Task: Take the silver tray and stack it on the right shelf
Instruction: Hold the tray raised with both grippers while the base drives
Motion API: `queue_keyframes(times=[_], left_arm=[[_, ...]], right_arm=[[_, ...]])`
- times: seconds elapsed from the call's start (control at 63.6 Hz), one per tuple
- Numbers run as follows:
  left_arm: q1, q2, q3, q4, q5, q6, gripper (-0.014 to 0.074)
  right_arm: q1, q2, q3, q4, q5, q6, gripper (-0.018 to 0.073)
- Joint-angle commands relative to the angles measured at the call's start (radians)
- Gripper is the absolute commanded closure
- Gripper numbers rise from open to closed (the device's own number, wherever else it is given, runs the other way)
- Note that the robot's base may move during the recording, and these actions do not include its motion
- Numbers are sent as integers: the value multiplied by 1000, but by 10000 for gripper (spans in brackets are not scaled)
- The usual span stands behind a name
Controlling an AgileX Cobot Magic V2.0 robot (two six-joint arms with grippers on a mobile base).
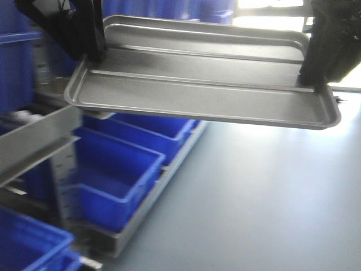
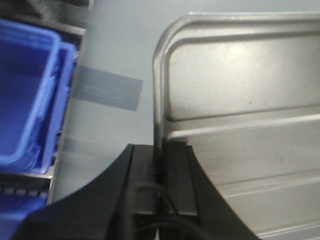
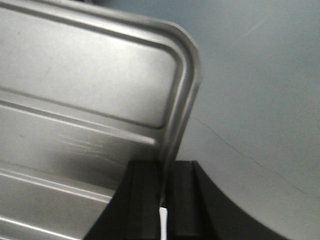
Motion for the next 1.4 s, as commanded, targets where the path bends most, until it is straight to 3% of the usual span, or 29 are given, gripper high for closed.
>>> queue_keyframes(times=[0.0, 1.383], left_arm=[[-5, -41, -33, 46, -27, 4, 689], [-5, -41, -33, 42, -27, 4, 689]], right_arm=[[-2, -34, -33, -34, -1, -32, 503], [-2, -34, -33, -34, -1, -32, 503]])
